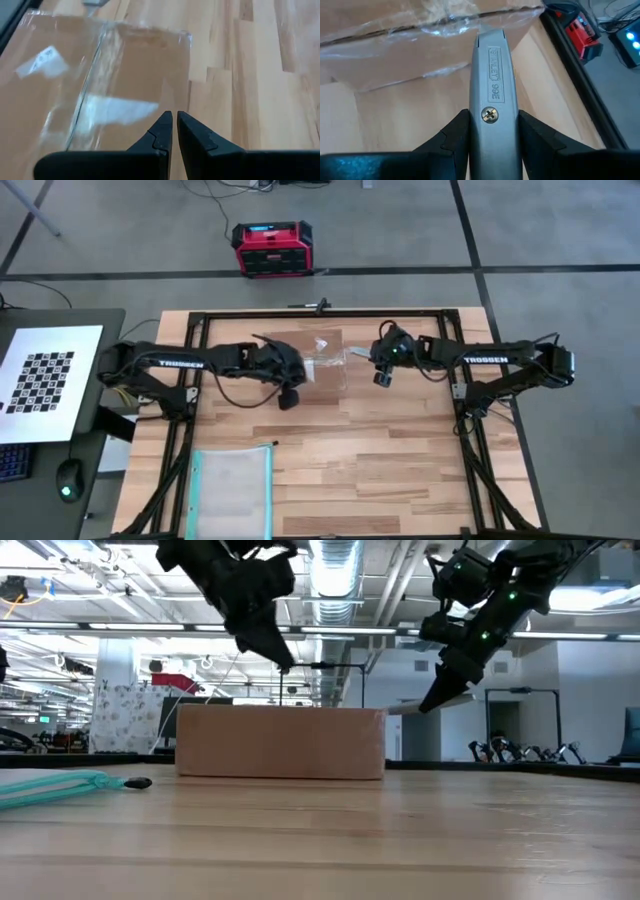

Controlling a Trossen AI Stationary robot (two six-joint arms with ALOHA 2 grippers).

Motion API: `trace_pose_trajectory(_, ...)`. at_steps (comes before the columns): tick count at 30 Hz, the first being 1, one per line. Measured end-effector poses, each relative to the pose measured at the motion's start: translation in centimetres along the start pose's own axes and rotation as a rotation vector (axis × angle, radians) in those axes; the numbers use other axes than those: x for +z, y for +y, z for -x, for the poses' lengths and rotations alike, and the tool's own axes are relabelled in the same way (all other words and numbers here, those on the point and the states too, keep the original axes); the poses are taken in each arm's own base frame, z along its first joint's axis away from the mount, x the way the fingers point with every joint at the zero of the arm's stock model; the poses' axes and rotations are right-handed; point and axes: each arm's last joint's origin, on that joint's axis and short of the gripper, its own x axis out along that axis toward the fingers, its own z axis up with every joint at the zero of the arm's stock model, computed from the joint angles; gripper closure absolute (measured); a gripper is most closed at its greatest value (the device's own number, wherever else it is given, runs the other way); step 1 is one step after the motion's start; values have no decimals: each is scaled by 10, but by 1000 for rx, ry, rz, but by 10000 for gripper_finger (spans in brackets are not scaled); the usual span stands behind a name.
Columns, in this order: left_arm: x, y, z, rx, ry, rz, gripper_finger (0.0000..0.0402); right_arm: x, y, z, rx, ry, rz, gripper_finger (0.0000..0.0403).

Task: Unpack boxes
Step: Open the cardboard box using the gray cutter

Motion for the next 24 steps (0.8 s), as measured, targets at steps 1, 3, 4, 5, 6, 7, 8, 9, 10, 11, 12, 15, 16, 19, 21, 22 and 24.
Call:
trace_pose_trajectory(1, 0, -1, -4, -4, 2, -2, 389, 0, 0, -1, 4, -2, 10, 279)
trace_pose_trajectory(3, -3, -3, -14, -7, 28, -11, 389, 1, 1, -4, 20, -10, 13, 279)
trace_pose_trajectory(4, -4, -4, -18, -8, 32, -13, 389, 1, 2, -6, 25, -9, 15, 279)
trace_pose_trajectory(5, -5, -5, -22, -9, 34, -14, 389, 1, 3, -8, 33, -7, 19, 279)
trace_pose_trajectory(6, -5, -6, -25, -11, 34, -15, 389, 1, 4, -10, 45, -6, 23, 279)
trace_pose_trajectory(7, -5, -6, -29, -12, 33, -16, 389, 1, 4, -12, 49, -9, 24, 279)
trace_pose_trajectory(8, -6, -7, -32, -14, 32, -23, 389, 2, 4, -13, 49, -15, 25, 279)
trace_pose_trajectory(9, -6, -8, -34, -15, 35, -30, 389, 2, 5, -14, 48, -21, 28, 279)
trace_pose_trajectory(10, -7, -8, -37, -16, 37, -34, 389, 3, 5, -14, 47, -32, 34, 279)
trace_pose_trajectory(11, -7, -8, -39, -16, 35, -34, 389, 4, 5, -14, 46, -43, 40, 279)
trace_pose_trajectory(12, -8, -9, -41, -16, 36, -35, 389, 5, 5, -14, 47, -50, 47, 279)
trace_pose_trajectory(15, -8, -9, -46, -16, 37, -34, 389, 6, 5, -14, 62, -68, 57, 279)
trace_pose_trajectory(16, -9, -9, -47, -16, 41, -35, 389, 7, 5, -14, 63, -71, 59, 279)
trace_pose_trajectory(19, -8, -9, -46, -16, 36, -55, 389, 7, 6, -14, 84, -81, 77, 279)
trace_pose_trajectory(21, -8, -9, -46, -16, 36, -61, 389, 9, 7, -15, 107, -104, 83, 279)
trace_pose_trajectory(22, -8, -9, -46, -16, 37, -61, 389, 10, 7, -15, 117, -119, 90, 279)
trace_pose_trajectory(24, -8, -9, -46, -16, 38, -61, 389, 11, 8, -18, 131, -128, 115, 279)
